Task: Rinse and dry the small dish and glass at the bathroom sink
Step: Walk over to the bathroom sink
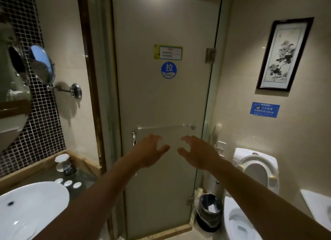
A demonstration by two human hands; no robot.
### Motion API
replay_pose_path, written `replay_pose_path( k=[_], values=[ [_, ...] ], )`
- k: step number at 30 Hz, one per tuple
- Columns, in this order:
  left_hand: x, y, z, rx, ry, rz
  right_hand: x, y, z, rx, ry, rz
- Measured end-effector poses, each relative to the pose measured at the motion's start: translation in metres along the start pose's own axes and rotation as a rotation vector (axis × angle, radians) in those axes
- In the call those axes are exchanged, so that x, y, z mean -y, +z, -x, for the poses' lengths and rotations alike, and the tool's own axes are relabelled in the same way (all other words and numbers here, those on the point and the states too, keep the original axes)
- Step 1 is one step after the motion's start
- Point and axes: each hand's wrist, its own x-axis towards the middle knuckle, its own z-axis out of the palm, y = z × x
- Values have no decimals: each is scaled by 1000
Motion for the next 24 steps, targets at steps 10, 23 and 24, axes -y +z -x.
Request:
replay_pose_path(
  k=[10,23,24],
  values=[
    [84,-23,0,-30,-170,-45,65,64,-90,100,-157,-69],
    [231,-59,-21,-97,-354,-74,171,142,-205,166,-351,-161],
    [242,-62,-20,-107,-387,-79,180,147,-212,168,-368,-155]
  ],
)
